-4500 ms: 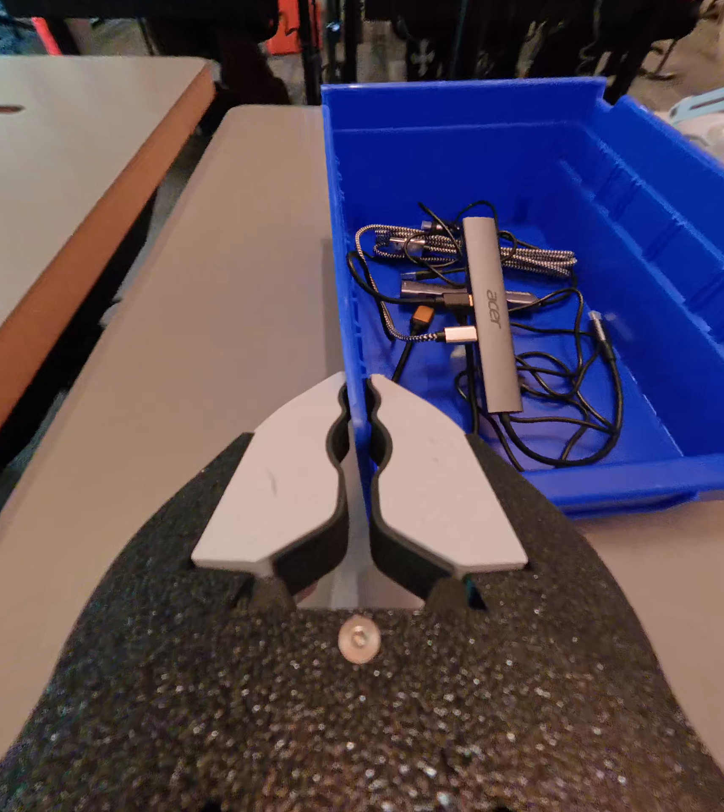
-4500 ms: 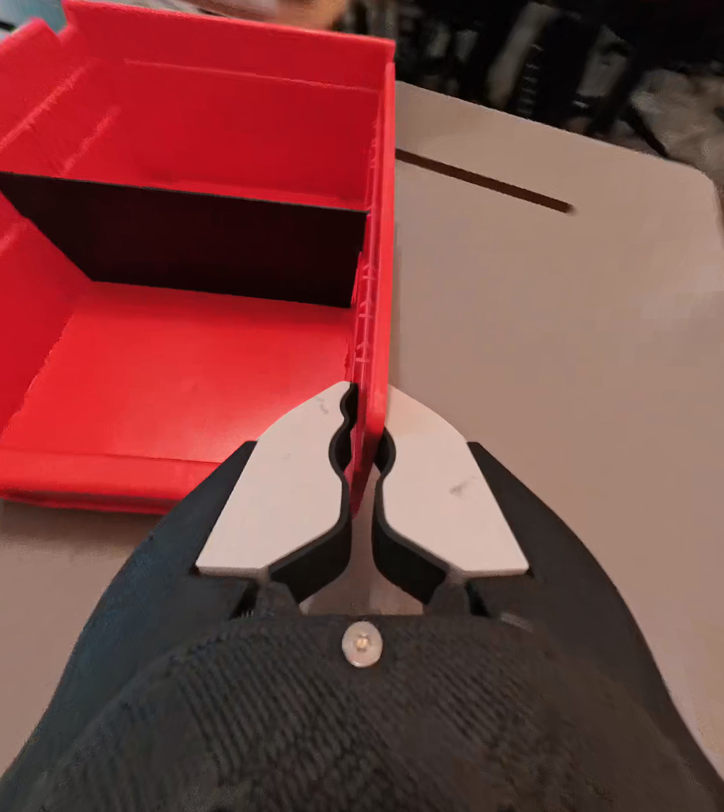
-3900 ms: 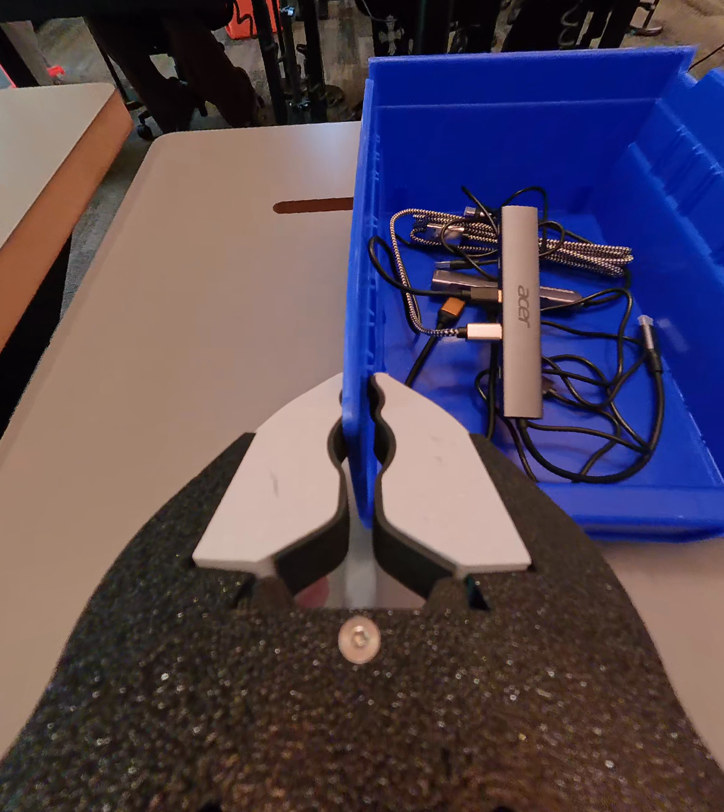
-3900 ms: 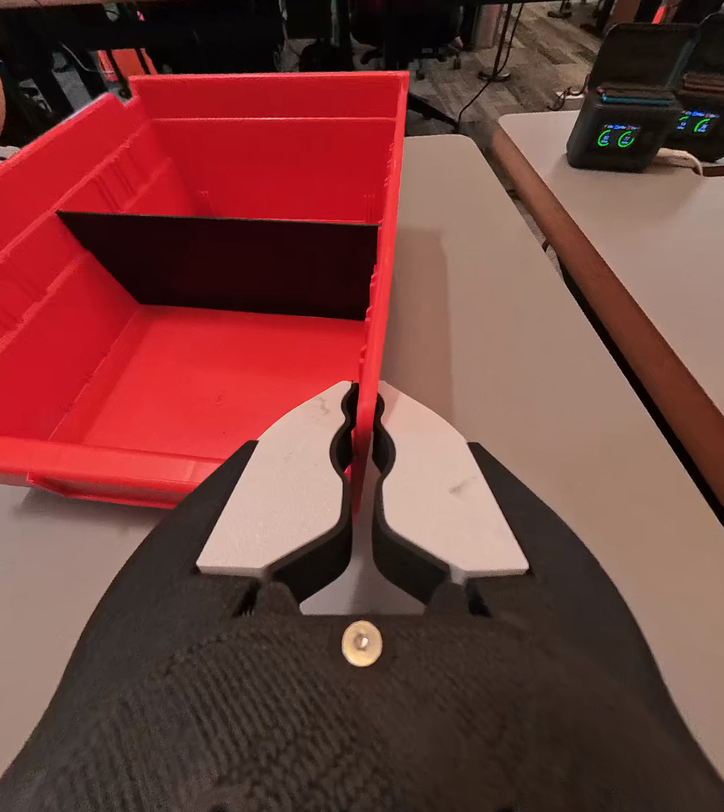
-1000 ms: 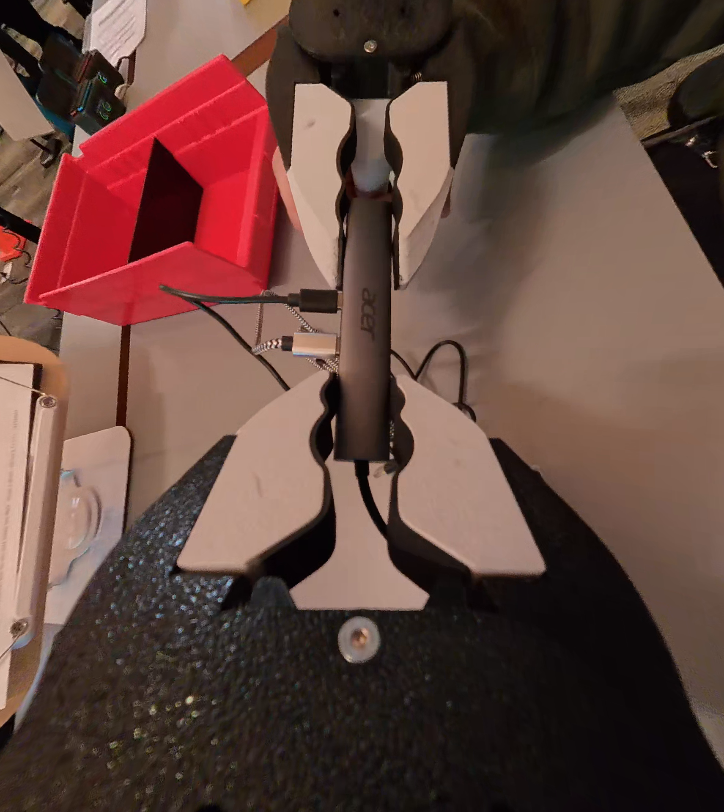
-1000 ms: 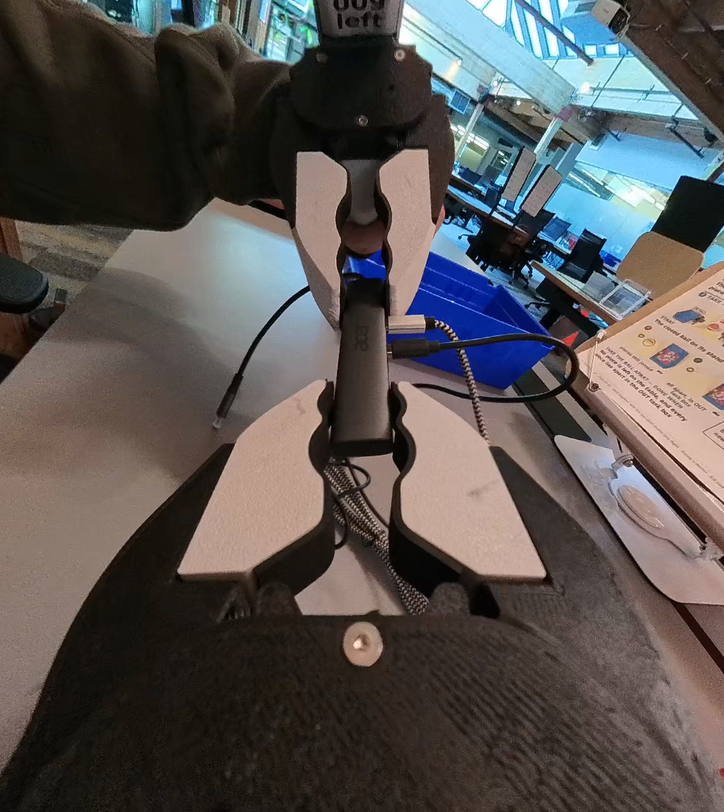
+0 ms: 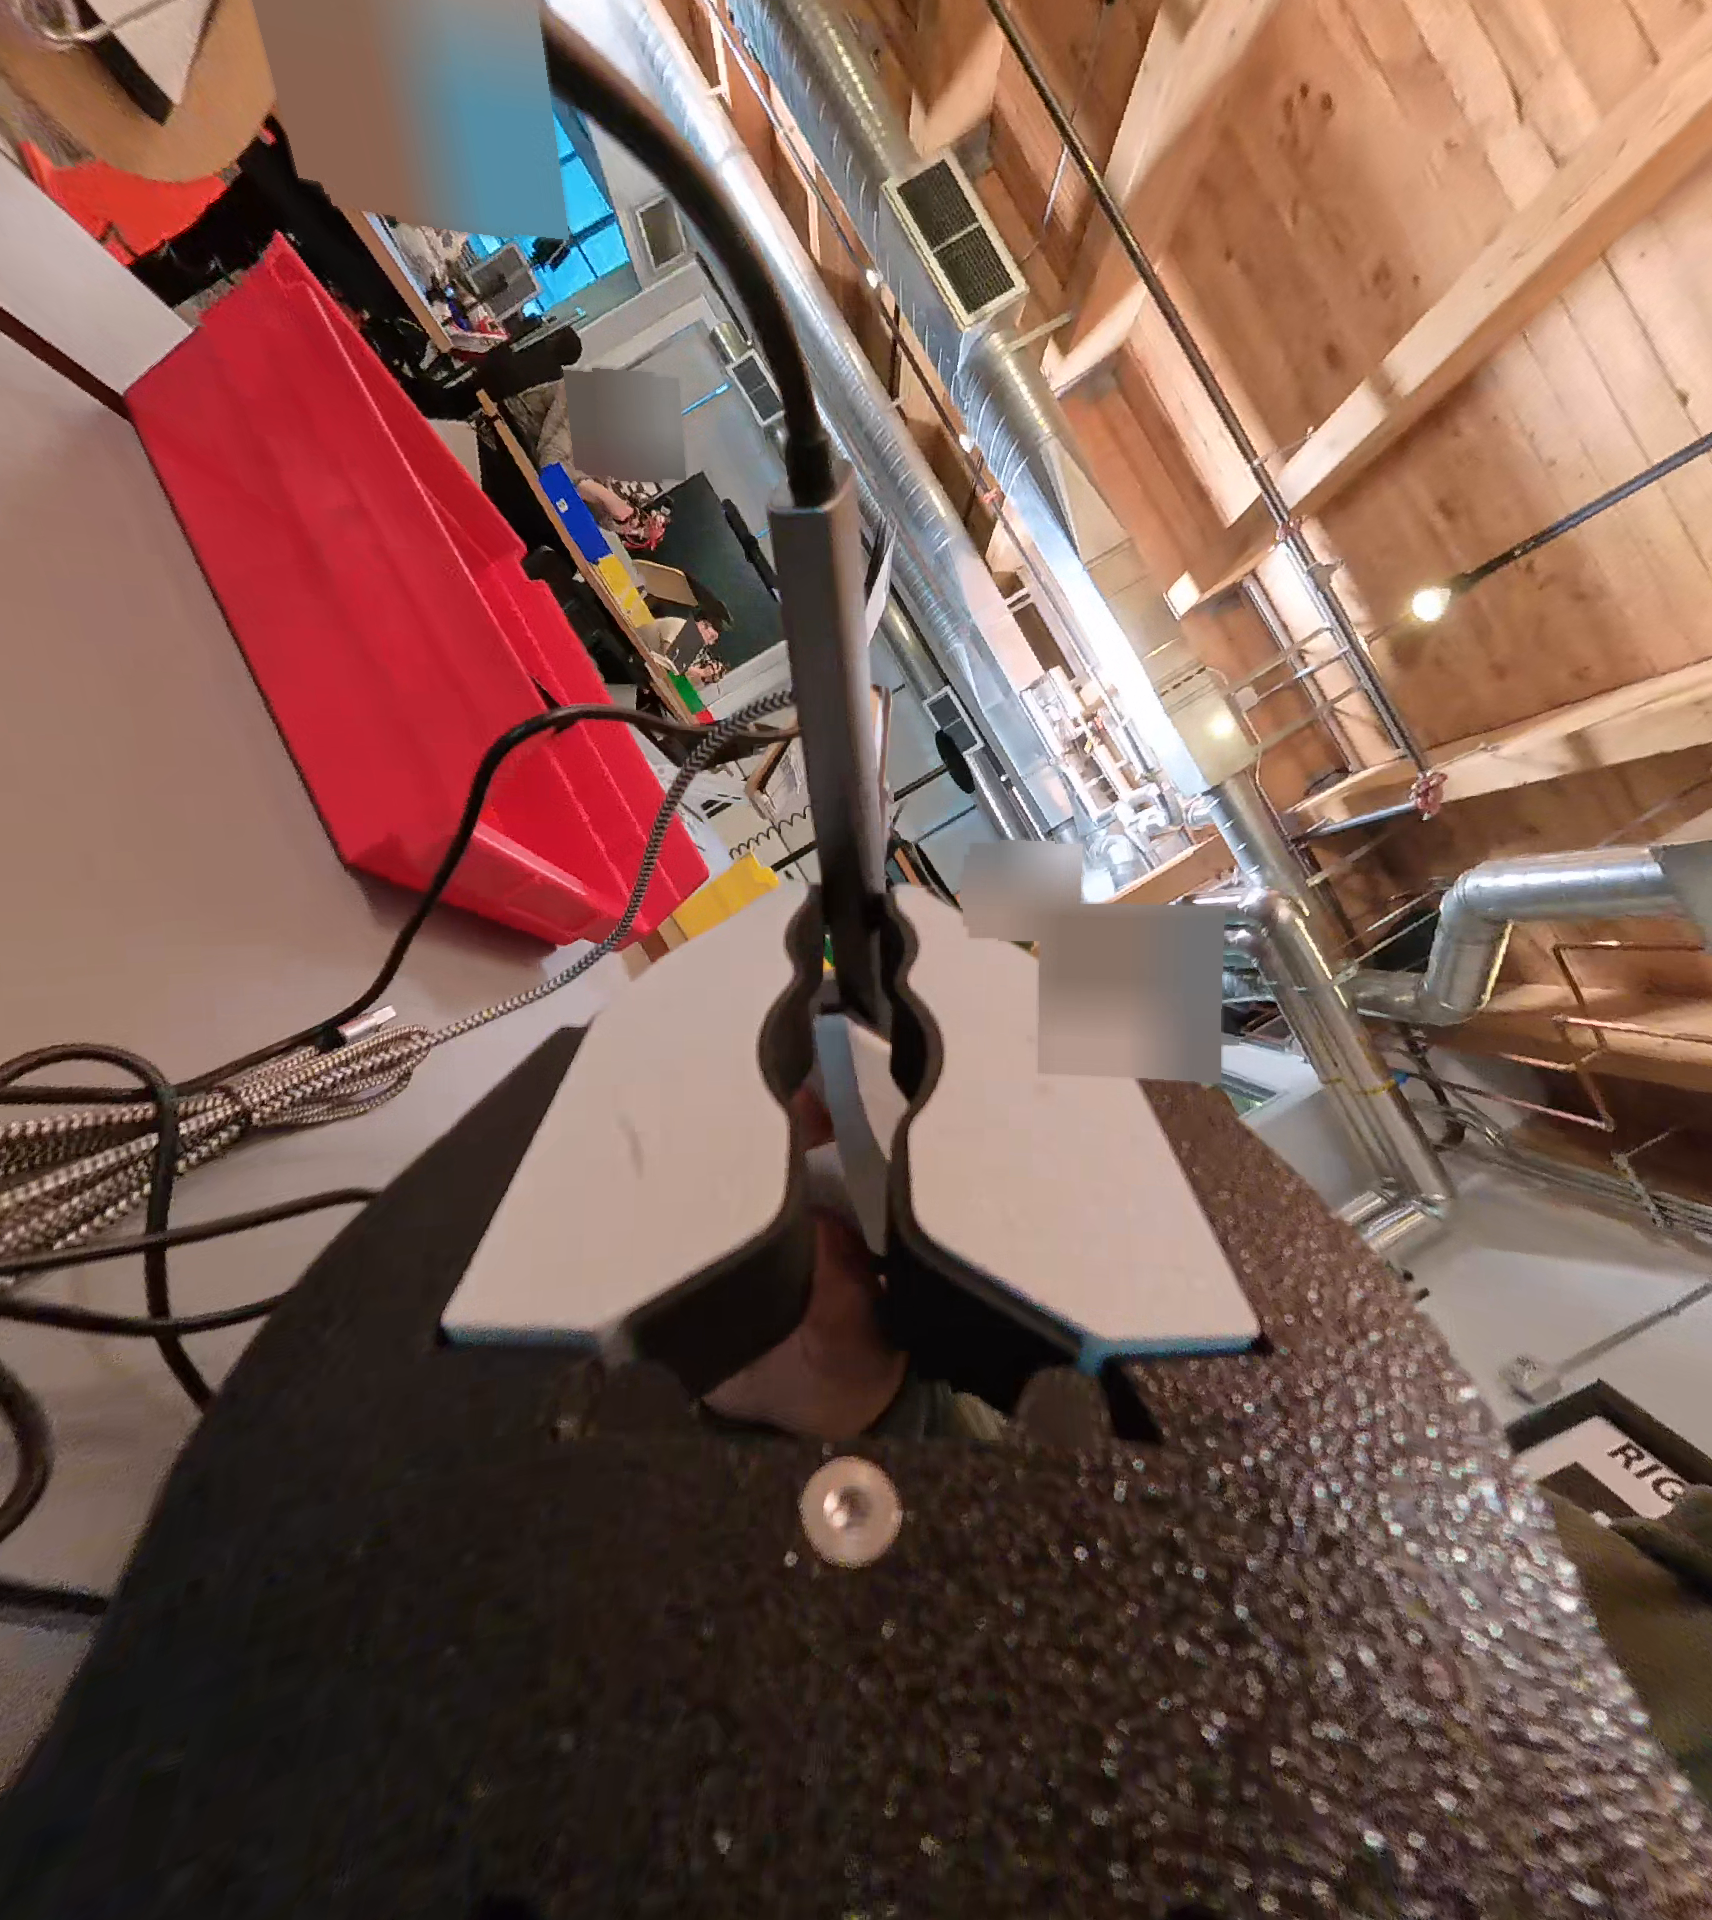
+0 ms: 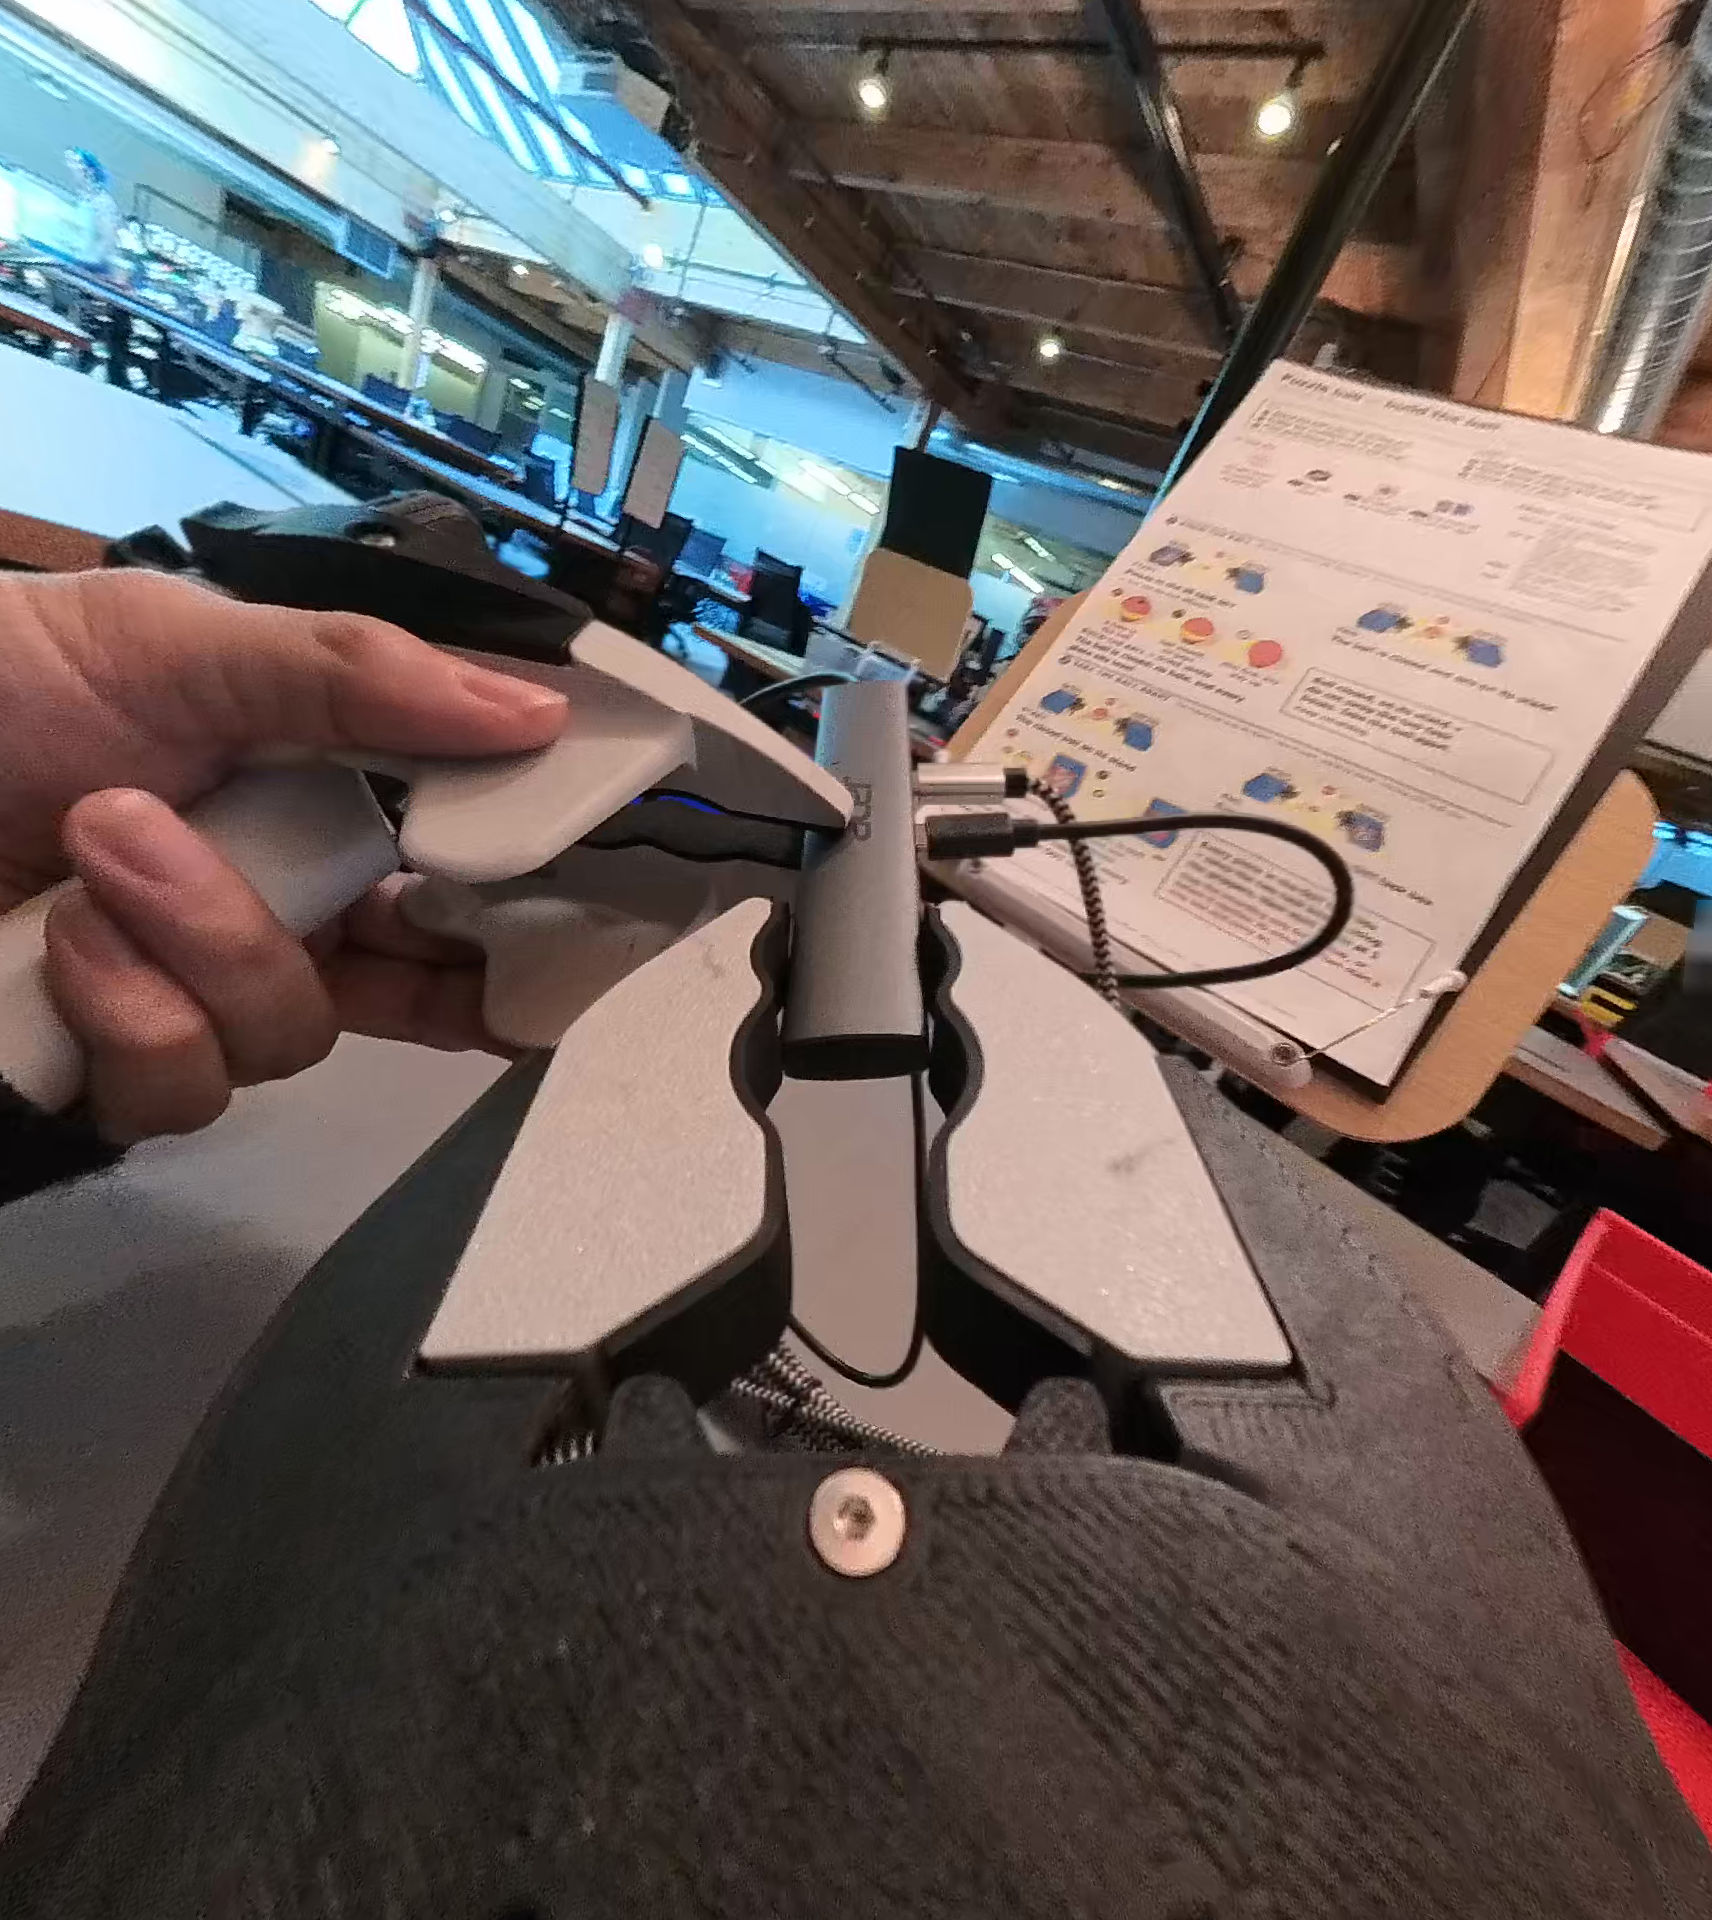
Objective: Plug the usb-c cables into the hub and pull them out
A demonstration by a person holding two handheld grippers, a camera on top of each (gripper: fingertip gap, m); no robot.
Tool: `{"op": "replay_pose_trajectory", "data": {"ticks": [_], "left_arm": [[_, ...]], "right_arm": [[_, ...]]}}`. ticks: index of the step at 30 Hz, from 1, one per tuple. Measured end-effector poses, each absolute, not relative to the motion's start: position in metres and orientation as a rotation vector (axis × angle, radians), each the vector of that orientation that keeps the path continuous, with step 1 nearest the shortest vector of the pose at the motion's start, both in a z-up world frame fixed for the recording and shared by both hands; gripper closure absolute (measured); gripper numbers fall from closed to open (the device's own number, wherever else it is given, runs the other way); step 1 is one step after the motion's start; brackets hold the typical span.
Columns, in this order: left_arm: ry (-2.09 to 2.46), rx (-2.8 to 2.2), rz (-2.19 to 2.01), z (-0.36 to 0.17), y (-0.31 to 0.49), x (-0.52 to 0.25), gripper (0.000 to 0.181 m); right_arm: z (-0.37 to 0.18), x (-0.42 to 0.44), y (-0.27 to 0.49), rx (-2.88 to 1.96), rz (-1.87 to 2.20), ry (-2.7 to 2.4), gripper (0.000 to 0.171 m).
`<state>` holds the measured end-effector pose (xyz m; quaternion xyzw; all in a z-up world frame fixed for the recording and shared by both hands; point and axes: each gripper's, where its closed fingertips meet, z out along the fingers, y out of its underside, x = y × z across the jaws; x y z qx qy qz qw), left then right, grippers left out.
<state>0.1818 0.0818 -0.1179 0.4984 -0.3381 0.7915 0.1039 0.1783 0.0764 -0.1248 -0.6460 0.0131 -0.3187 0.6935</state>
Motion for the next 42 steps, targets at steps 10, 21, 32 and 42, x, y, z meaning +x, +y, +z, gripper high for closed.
{"op": "replay_pose_trajectory", "data": {"ticks": [10, 21, 32, 42], "left_arm": [[-1.225, 1.459, 2.072, -0.130, 0.102, 0.169, 0.172], [-1.760, 1.240, 1.580, -0.164, 0.064, 0.132, 0.172], [-1.741, 1.210, 1.577, -0.167, 0.064, 0.133, 0.172], [-1.896, 1.460, 1.833, -0.156, 0.091, 0.162, 0.149]], "right_arm": [[-0.104, 0.161, 0.057, -1.594, -0.474, -0.325, 0.120], [-0.149, 0.148, 0.059, -1.762, -0.368, -0.545, 0.119], [-0.160, 0.149, 0.060, -1.757, -0.287, -0.539, 0.138], [-0.138, 0.176, 0.067, -1.671, -0.357, -0.272, 0.139]]}}
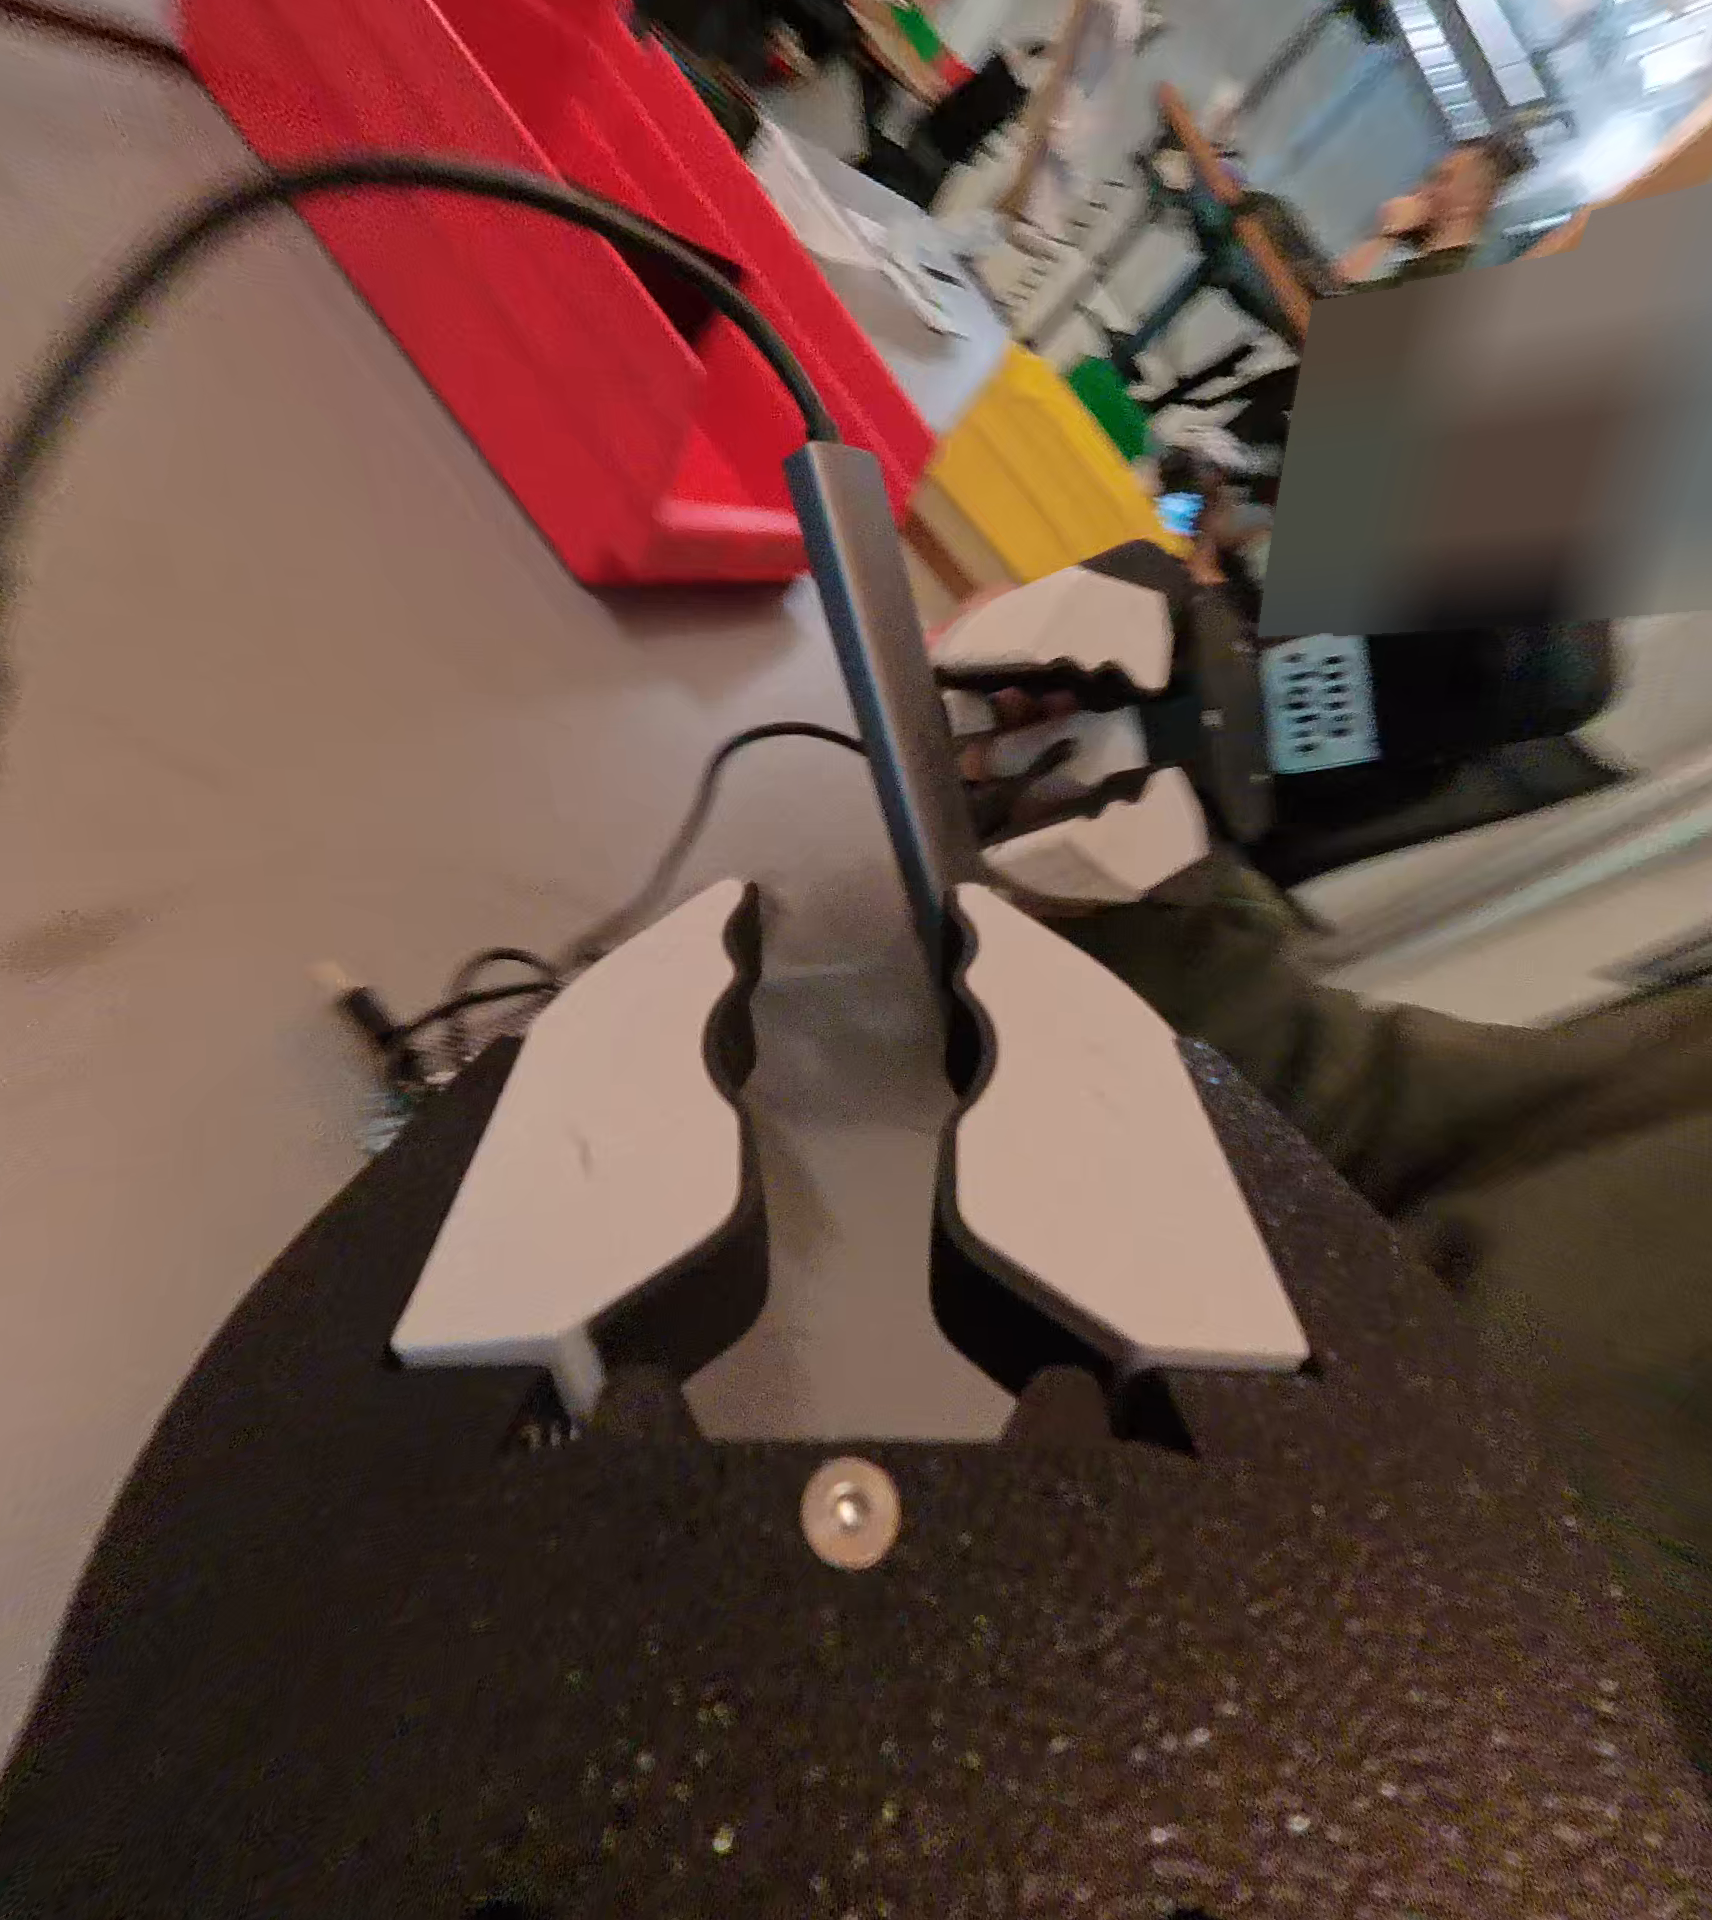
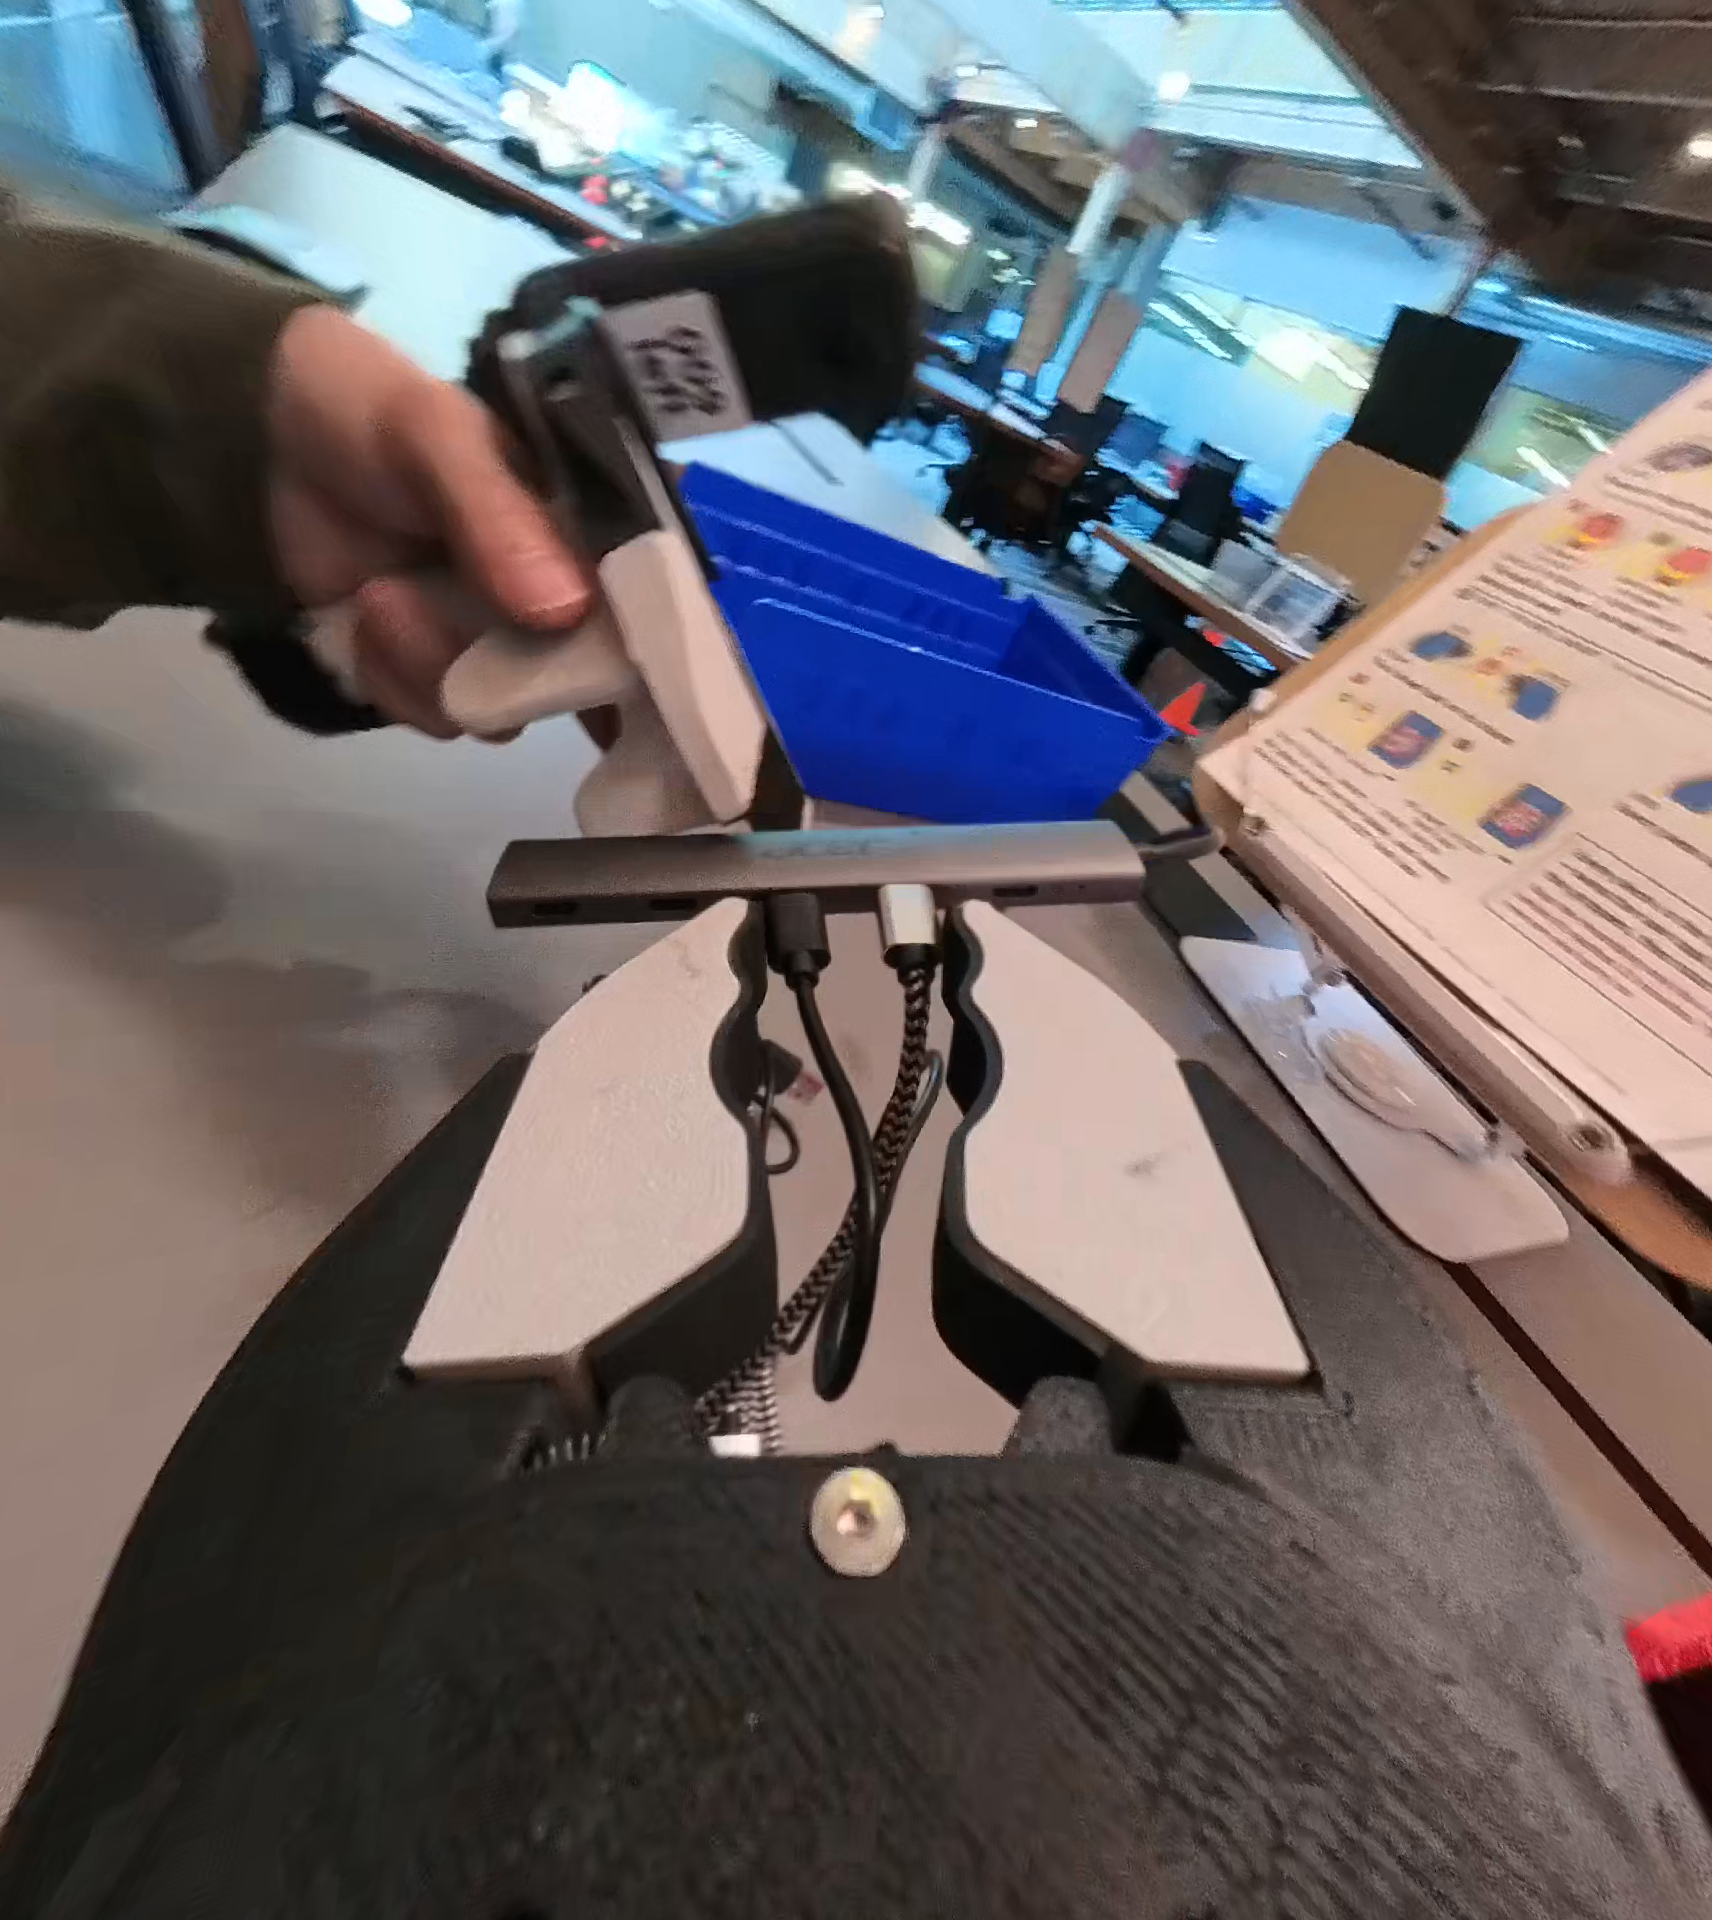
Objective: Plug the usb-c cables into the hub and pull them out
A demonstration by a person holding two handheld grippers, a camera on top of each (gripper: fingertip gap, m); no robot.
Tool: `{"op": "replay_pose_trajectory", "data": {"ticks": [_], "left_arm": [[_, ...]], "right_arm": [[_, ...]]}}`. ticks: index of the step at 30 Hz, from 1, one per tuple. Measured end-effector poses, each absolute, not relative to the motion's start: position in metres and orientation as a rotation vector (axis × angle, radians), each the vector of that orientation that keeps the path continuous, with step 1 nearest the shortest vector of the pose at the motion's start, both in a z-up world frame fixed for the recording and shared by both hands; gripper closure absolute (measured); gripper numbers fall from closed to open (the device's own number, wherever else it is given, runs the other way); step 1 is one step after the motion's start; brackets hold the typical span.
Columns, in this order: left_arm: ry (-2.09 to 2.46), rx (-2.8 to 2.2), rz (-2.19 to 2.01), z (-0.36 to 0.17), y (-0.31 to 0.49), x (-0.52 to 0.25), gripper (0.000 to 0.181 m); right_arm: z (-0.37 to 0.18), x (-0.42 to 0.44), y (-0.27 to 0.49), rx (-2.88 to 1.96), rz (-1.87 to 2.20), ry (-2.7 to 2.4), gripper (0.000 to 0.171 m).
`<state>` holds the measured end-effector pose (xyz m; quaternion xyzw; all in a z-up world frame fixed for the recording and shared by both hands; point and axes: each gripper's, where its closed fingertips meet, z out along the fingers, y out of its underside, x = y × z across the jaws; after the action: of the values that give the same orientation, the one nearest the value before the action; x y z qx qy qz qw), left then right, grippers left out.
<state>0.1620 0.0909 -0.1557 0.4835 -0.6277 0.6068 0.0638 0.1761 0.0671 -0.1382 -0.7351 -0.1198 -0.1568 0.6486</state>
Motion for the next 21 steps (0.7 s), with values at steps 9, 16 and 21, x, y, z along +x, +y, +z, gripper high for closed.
{"op": "replay_pose_trajectory", "data": {"ticks": [9, 16, 21], "left_arm": [[-2.521, 1.787, 2.156, -0.145, 0.086, 0.167, 0.127], [-2.348, 1.954, 2.315, -0.149, 0.077, 0.175, 0.157], [-2.522, 1.968, 2.421, -0.141, 0.081, 0.178, 0.158]], "right_arm": [[-0.126, 0.202, 0.064, -1.563, -0.379, -0.020, 0.139], [-0.132, 0.200, 0.067, -1.567, -0.392, -0.019, 0.139], [-0.130, 0.202, 0.067, -1.532, -0.373, 0.020, 0.139]]}}
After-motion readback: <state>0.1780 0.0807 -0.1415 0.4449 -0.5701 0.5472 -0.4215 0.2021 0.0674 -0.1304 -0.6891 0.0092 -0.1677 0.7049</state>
